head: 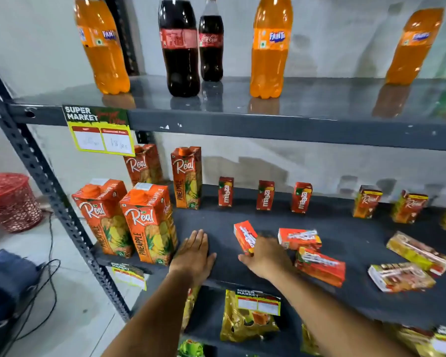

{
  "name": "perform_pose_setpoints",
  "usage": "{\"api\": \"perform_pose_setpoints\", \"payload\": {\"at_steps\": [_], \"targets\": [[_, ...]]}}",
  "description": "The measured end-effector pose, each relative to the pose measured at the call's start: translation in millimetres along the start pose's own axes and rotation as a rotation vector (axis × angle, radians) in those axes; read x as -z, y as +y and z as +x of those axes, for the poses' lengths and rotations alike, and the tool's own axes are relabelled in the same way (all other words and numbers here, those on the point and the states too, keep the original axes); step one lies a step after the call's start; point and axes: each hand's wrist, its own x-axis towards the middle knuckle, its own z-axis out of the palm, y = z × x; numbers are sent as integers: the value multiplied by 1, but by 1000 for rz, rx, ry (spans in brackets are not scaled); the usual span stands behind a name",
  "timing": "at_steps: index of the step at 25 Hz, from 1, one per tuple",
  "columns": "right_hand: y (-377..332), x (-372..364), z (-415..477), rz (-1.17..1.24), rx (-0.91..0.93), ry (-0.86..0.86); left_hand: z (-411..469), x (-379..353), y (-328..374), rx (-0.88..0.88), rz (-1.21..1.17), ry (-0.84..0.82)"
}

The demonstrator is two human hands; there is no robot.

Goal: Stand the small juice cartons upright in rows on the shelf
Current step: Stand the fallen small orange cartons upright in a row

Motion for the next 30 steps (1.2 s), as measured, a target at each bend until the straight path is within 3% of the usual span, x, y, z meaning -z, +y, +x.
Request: {"api": "perform_pose_setpoints", "payload": {"at_steps": [4, 8, 12, 15, 18, 26, 30], "targets": [[7, -9, 6, -41, -8, 59, 3, -5, -2, -25, 47, 7], [13, 18, 18, -168, 142, 95, 5, -9, -7, -49, 27, 25], [11, 58, 46, -363, 454, 60, 6, -12, -10, -69, -4, 33], [-1, 73, 64, -611, 909, 36, 7, -12, -12, -75, -21, 31], [-16, 76, 65, -807, 1104, 21, 7, -14, -12, -71, -26, 32], [-25, 86, 73, -872, 1066, -15, 8, -15, -13, -79, -31, 39], [-38, 90, 71, -769, 711, -127, 8, -15, -12, -82, -29, 43]]}}
